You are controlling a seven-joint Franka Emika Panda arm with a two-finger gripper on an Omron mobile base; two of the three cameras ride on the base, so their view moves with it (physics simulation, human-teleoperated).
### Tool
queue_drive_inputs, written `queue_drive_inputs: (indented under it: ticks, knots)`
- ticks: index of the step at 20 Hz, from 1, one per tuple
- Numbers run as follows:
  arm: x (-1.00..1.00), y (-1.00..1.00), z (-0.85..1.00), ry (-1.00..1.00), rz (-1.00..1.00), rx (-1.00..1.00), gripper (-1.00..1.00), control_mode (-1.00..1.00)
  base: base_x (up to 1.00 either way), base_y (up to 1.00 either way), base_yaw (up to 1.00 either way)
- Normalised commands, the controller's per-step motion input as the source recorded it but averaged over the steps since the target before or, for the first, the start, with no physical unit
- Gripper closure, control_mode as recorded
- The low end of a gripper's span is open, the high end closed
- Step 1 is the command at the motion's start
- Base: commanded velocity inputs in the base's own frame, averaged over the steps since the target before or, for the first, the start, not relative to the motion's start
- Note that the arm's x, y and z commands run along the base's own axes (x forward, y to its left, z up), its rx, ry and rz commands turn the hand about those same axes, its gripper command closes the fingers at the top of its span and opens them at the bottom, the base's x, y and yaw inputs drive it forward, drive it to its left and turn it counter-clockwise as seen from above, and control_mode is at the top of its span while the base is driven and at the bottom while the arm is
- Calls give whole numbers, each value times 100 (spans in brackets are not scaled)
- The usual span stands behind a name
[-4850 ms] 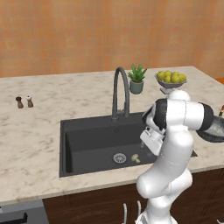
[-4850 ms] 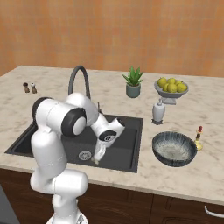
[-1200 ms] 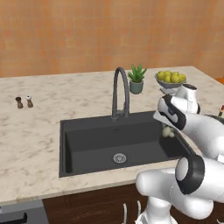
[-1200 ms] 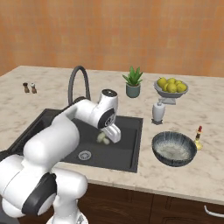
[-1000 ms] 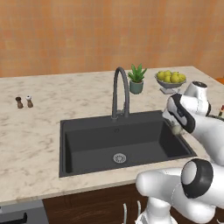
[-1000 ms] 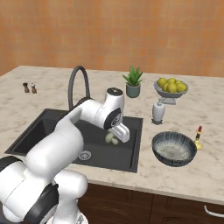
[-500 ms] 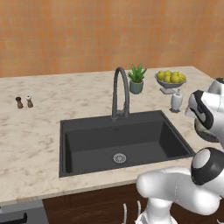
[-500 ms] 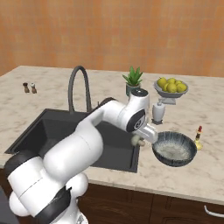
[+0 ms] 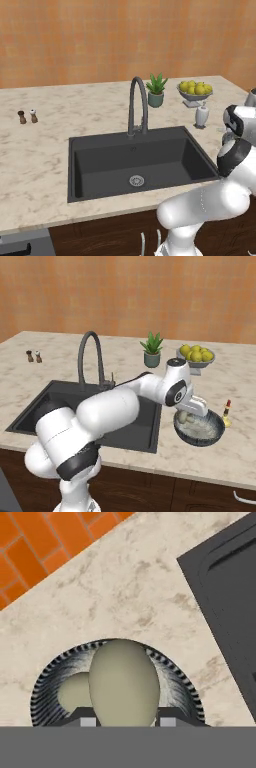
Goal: Pick the mushroom from the sink and place it in the bowl. Then pick the bowl and place it in the microwave. Then close the microwave door and press the start button.
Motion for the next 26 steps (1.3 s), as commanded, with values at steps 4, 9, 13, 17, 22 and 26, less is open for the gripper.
queue_drive_inputs:
  ticks: [4, 9, 13, 17, 22, 26]
  knots:
    - [74, -31, -60, 3, 0, 0, 100, -100, 0, 0, 0]
    - [49, -17, -61, 0, 0, 0, 100, -100, 0, 0, 0]
    - [22, -15, -29, 0, 0, 0, -100, -100, 0, 0, 0]
    - [1, -13, -3, 0, 0, 0, -100, -100, 0, 0, 0]
    - [-1, -3, 27, 0, 1, 5, -100, -100, 0, 0, 0]
    - [-10, 88, 43, 13, 23, 1, -100, -100, 0, 0, 0]
